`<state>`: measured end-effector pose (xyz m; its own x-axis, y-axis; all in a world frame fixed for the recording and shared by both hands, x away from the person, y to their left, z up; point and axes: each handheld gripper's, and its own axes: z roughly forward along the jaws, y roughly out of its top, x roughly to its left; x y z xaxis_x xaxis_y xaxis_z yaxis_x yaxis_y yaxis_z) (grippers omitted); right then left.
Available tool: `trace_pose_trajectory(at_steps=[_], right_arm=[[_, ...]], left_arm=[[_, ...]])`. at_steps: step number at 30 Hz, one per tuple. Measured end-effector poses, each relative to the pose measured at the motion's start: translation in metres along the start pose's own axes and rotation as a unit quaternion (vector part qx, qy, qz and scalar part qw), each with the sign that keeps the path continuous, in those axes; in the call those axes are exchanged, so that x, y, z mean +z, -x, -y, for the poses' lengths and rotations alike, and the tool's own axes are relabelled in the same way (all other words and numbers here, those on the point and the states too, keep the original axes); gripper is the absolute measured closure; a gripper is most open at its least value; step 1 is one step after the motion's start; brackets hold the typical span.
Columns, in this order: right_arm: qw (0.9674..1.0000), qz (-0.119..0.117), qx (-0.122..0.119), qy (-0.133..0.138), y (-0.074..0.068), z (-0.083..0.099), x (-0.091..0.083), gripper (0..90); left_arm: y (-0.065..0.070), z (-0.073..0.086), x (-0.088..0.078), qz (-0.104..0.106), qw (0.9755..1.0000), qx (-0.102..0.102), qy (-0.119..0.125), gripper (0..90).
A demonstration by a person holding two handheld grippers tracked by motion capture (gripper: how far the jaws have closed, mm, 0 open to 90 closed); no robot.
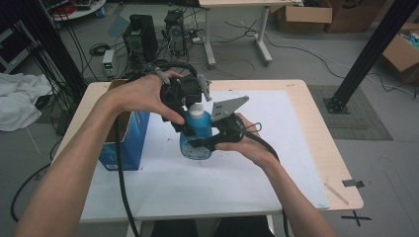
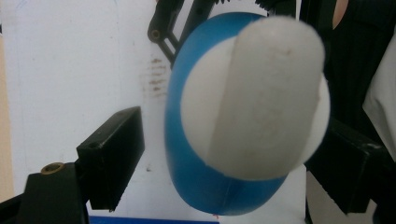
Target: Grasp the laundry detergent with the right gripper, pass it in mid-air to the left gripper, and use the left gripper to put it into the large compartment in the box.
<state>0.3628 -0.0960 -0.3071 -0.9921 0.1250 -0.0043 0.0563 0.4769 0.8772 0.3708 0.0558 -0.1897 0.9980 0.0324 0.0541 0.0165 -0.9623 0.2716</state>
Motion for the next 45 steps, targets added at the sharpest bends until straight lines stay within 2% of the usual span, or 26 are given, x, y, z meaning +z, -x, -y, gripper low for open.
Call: trace_pose_trajectory(at_steps=[15, 31, 45], right_arm=[[1.0, -0.003, 0.004, 0.006, 0.0, -0.001, -0.001, 46.5], [1.0, -0.007, 0.003, 0.004, -0.001, -0.001, 0.001, 46.5], [1.0, -0.006, 0.003, 0.002, -0.001, -0.001, 0.002, 46.4]], left_arm=[[0.001, 0.0, 0.006, 0.0, 1.0, 0.004, 0.0, 20.3], [0.002, 0.0, 0.011, 0.003, 1.0, 0.004, 0.0, 27.5], [0.003, 0.001, 0.011, 0.007, 1.0, 0.006, 0.0, 30.1]])
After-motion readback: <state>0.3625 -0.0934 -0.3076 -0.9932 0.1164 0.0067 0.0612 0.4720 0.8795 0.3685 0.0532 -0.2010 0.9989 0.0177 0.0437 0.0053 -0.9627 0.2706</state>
